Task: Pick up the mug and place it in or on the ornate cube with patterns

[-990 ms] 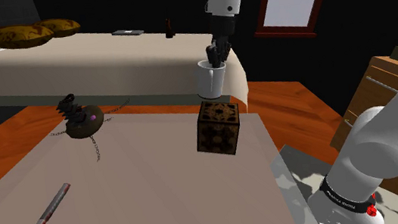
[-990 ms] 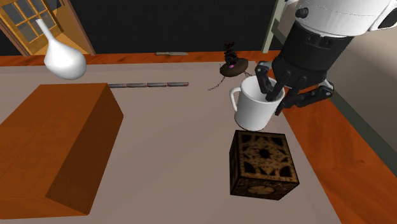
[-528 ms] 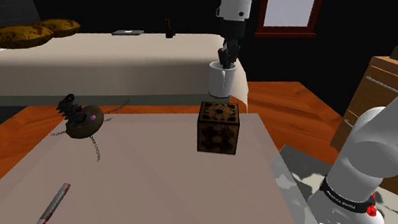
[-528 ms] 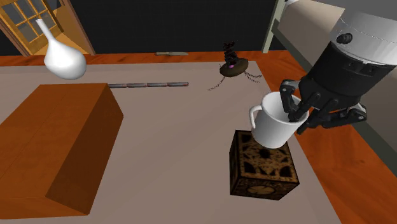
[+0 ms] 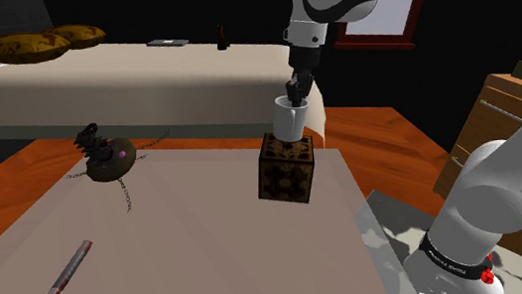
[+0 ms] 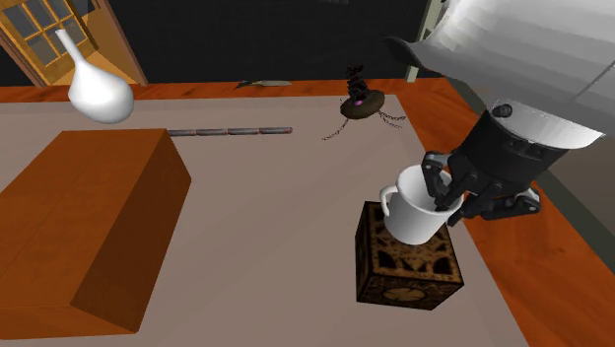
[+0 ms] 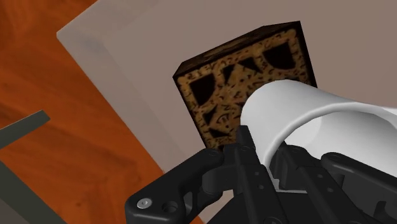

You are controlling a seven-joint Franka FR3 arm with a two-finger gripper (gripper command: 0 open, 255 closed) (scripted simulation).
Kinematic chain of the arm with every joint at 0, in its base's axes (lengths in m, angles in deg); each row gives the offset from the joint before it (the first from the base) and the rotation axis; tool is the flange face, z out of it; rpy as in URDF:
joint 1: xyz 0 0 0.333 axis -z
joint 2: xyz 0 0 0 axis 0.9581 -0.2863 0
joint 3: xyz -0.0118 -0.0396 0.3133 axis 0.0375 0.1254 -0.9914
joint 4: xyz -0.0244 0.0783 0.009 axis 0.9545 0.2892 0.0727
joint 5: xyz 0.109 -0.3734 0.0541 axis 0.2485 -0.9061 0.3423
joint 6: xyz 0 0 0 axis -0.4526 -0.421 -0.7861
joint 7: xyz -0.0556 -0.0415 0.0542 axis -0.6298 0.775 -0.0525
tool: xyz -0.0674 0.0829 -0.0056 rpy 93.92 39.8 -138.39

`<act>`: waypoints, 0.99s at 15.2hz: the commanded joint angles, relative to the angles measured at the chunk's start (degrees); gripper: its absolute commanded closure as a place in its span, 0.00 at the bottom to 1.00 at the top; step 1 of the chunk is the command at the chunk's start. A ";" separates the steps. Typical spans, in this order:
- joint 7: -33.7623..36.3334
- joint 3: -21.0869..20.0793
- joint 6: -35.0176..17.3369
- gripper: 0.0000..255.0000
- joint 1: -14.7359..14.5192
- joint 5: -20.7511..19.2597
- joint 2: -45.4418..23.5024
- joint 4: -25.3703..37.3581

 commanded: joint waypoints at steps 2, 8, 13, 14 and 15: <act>-0.10 -0.12 -2.47 1.00 -0.05 0.10 -0.31 -2.11; -0.28 -0.24 -5.31 1.00 -0.09 0.20 -0.69 -4.58; -0.28 -0.23 -5.31 1.00 -0.09 0.20 -0.69 -4.58; -0.28 -0.23 -5.31 1.00 -0.09 0.20 -0.69 -4.58; -0.28 -0.23 -5.31 0.00 -0.09 0.20 -0.69 -4.58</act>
